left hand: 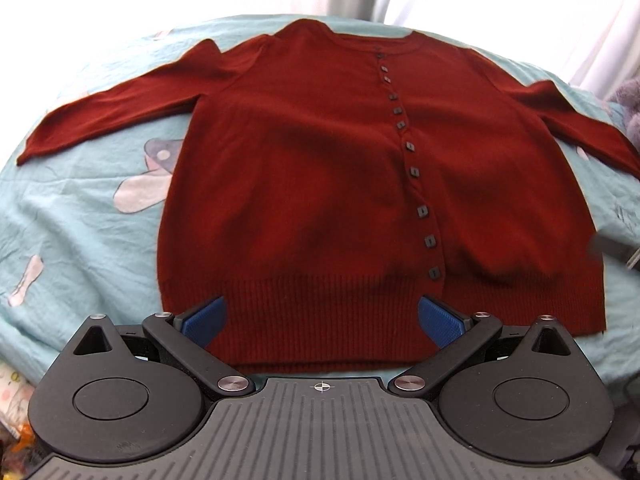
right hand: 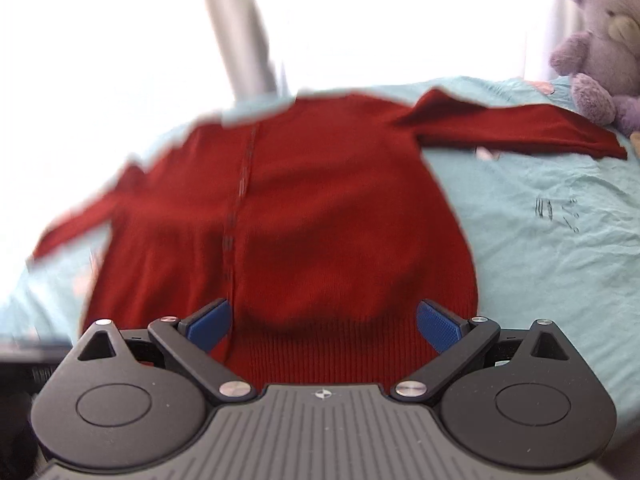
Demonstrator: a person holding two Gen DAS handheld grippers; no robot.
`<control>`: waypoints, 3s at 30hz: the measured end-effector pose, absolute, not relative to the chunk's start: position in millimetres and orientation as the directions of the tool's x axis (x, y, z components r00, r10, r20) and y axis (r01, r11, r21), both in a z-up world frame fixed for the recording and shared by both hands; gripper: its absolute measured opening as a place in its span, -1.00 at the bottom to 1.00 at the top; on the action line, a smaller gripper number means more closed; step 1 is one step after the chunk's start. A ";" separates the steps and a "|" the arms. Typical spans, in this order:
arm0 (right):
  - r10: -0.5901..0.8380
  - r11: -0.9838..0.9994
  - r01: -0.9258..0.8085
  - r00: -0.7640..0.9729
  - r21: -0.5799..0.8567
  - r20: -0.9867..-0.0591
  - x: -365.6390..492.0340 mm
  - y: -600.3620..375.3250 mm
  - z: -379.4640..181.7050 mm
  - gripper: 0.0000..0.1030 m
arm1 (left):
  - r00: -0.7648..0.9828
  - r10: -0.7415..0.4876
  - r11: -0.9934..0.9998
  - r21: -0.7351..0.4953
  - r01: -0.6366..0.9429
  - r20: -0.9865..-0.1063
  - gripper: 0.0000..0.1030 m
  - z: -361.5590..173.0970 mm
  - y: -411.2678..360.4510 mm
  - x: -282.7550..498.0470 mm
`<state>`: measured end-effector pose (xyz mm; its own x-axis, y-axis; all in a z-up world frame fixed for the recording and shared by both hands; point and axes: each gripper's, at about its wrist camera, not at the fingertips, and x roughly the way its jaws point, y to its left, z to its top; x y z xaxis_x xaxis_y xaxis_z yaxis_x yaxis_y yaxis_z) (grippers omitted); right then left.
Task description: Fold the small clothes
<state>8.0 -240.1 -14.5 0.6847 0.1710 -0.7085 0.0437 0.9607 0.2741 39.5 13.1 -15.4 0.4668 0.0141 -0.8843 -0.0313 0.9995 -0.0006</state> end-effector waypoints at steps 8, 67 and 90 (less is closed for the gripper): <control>-0.003 0.841 0.242 0.896 0.484 -0.444 43.2 -389.6 -29.9 0.92 | 0.476 0.061 0.995 0.013 -0.103 -0.877 1.00 -27.4 6.3 91.8; 0.358 0.782 0.091 0.744 0.617 -0.564 178.1 -353.6 -99.4 -0.53 | 0.318 -0.631 0.754 -0.656 0.035 -0.708 -0.32 -107.2 -54.9 338.3; 0.453 0.634 0.148 0.724 0.759 -0.520 243.8 -364.9 -116.2 -0.43 | 0.610 -0.301 0.896 -0.436 -0.082 -0.733 -0.90 -46.0 83.4 345.8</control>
